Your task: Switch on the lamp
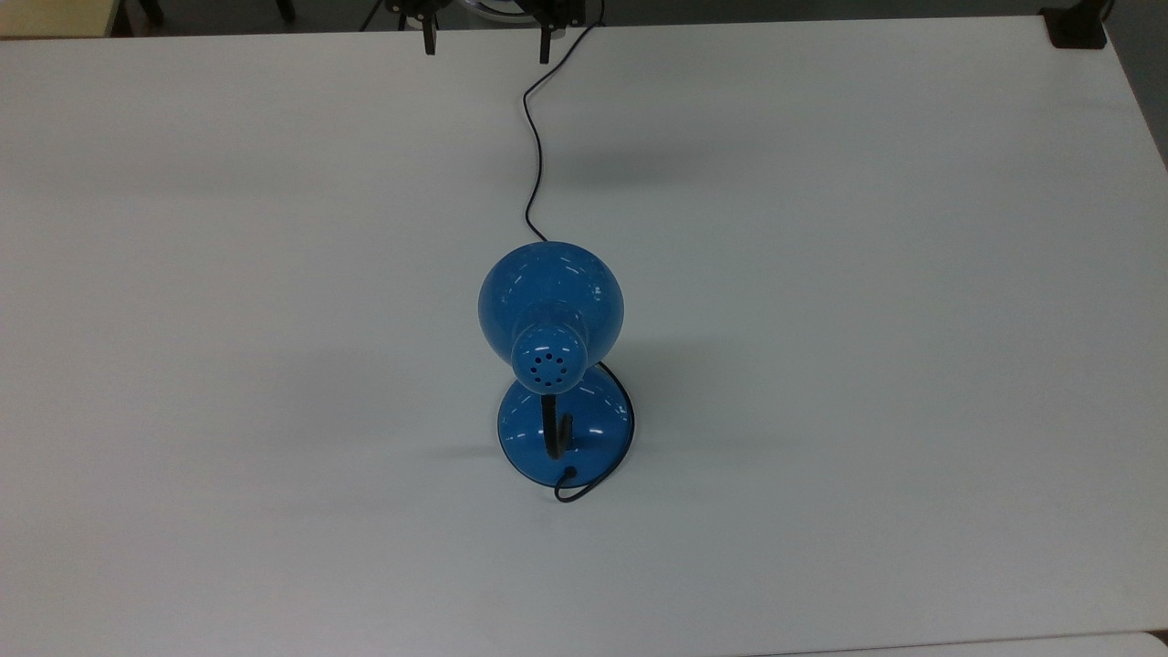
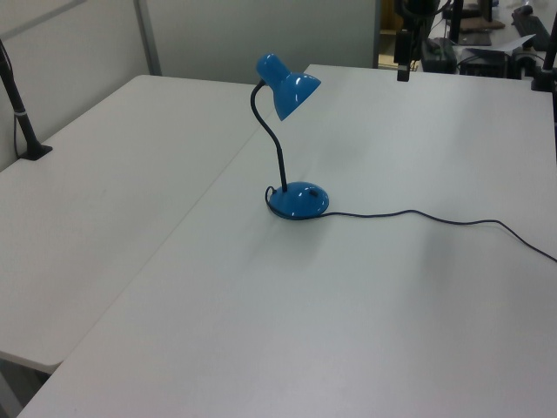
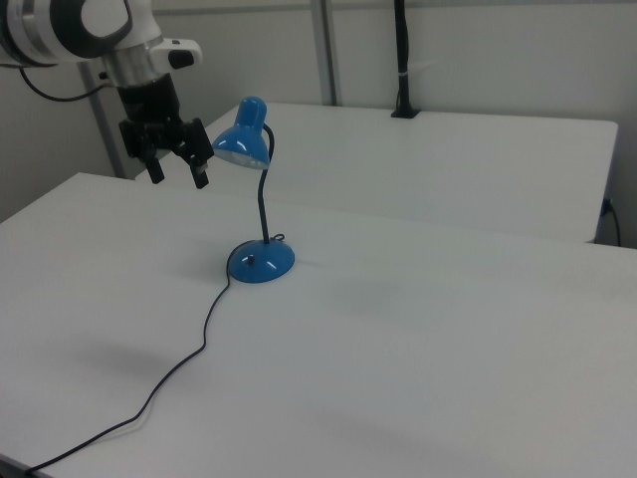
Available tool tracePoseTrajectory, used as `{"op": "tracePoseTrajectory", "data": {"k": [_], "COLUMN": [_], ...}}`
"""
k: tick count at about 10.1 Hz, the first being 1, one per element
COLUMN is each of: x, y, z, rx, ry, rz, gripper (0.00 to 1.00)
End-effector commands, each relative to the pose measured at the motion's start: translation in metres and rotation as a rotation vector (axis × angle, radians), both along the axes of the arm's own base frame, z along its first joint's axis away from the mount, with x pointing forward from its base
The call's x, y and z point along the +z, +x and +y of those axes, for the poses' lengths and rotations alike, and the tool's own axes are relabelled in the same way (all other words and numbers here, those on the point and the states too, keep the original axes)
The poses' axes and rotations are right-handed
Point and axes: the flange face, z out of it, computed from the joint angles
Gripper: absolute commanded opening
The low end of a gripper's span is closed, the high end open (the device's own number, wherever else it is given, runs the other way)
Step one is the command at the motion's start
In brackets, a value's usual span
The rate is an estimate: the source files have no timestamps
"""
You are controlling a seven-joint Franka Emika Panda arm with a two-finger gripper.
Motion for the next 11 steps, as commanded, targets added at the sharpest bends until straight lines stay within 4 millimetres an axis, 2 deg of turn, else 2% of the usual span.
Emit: {"op": "tracePoseTrajectory", "data": {"k": [1, 2, 3, 5, 6, 7, 11], "x": [-0.0002, -0.0002, -0.0002, -0.0003, 0.0005, 0.0005, 0.0006], "y": [0.0014, 0.0014, 0.0013, 0.0014, 0.001, 0.0009, 0.0012], "z": [-0.0002, -0.0002, 0.0, -0.0011, -0.0007, -0.0006, -0.004], "rx": [0.012, 0.014, 0.029, 0.03, 0.031, 0.036, 0.067], "ry": [0.001, 0.001, 0.002, 0.008, 0.013, 0.014, 0.014], "rz": [0.005, 0.005, 0.006, 0.007, 0.006, 0.007, 0.01], "gripper": [0.68, 0.53, 0.43, 0.11, 0.03, 0.0, 0.0]}}
